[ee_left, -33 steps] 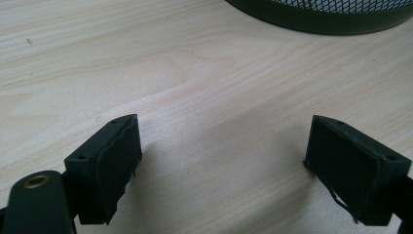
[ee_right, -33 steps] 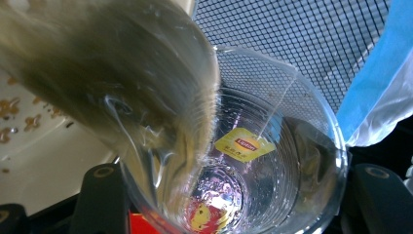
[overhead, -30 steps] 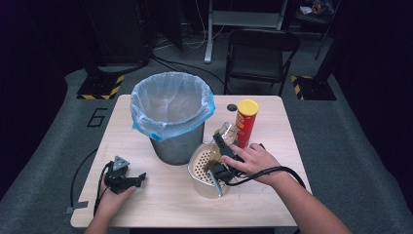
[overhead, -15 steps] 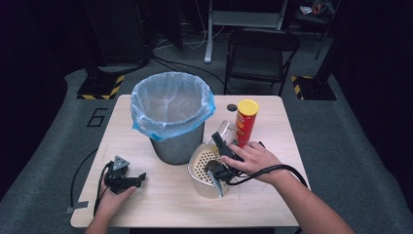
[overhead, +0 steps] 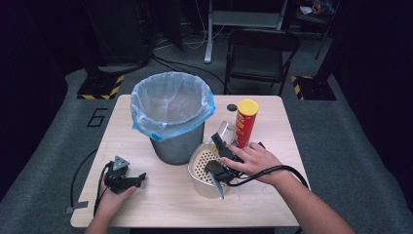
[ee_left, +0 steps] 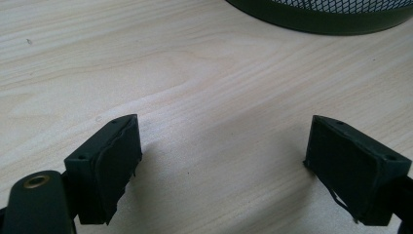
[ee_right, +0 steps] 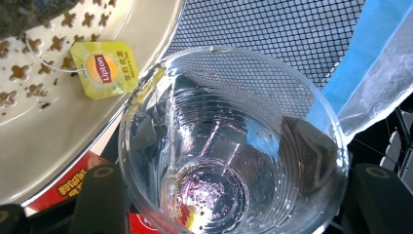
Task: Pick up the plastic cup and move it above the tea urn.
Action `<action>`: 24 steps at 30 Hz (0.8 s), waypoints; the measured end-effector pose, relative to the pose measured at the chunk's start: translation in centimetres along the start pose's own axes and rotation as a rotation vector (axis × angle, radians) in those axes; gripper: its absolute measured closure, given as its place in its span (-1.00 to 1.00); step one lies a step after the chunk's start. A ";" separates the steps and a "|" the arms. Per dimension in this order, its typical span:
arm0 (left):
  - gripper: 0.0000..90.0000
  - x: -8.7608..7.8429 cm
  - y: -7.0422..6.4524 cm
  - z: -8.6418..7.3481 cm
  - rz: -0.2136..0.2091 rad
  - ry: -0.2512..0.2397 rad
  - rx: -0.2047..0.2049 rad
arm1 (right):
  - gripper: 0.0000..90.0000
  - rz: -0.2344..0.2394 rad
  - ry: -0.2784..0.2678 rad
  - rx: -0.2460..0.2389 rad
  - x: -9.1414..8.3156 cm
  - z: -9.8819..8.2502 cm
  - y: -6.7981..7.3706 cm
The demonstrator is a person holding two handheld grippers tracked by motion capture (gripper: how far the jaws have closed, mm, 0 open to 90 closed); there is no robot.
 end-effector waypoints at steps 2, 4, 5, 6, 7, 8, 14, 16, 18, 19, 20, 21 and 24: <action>-0.71 0.0 0.0 0.0 0.000 0.000 0.000 | -0.20 0.035 -0.005 -0.006 0.0 0.0 0.1; -0.71 0.0 0.0 0.0 0.000 0.000 0.000 | -0.20 0.027 -0.003 0.000 -0.1 0.0 0.1; -0.71 0.0 0.0 0.0 0.000 0.000 0.000 | -0.20 0.033 -0.005 0.001 -0.1 0.0 0.1; -0.71 0.0 0.0 0.0 0.000 0.000 0.000 | -0.20 -0.025 0.002 0.020 -0.1 0.0 0.0; -0.71 0.0 0.0 0.0 0.000 0.000 0.000 | -0.20 -0.029 -0.005 0.007 -0.1 0.0 -0.2; -0.71 0.0 0.0 0.0 0.000 0.000 0.000 | -0.20 -0.031 -0.006 0.002 -0.1 0.0 -0.2; -0.71 0.0 0.0 0.0 0.000 0.000 0.000 | -0.20 -0.029 -0.006 0.008 -0.2 0.0 -0.2; -0.71 0.0 0.0 0.0 0.000 0.000 0.000 | -0.20 0.008 -0.010 -0.003 -0.2 0.1 -0.1; -0.71 0.0 0.0 0.0 0.000 0.000 0.000 | -0.20 0.028 -0.011 -0.001 -0.3 0.1 0.1; -0.71 0.0 0.0 0.0 0.000 0.000 0.000 | -0.20 0.027 -0.010 -0.002 -0.3 0.1 0.0; -0.71 0.0 0.0 0.0 0.000 0.000 0.000 | -0.20 0.021 -0.010 -0.004 -0.3 0.1 0.0; -0.71 0.0 0.0 0.0 0.000 0.000 0.000 | -0.20 0.012 -0.008 -0.004 -0.3 0.1 -0.1; -0.71 0.0 0.0 0.0 0.000 0.000 0.000 | -0.20 0.009 -0.011 -0.009 -0.3 0.2 -0.1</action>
Point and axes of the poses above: each handheld gripper's, and its own axes: x roughly forward along the jaws, z roughly out of its top, y roughly to its left, the point moved 1 cm from there along x, roughly forward along the jaws, and after that the axes turned 1 degree about y, right-handed, at the moved point
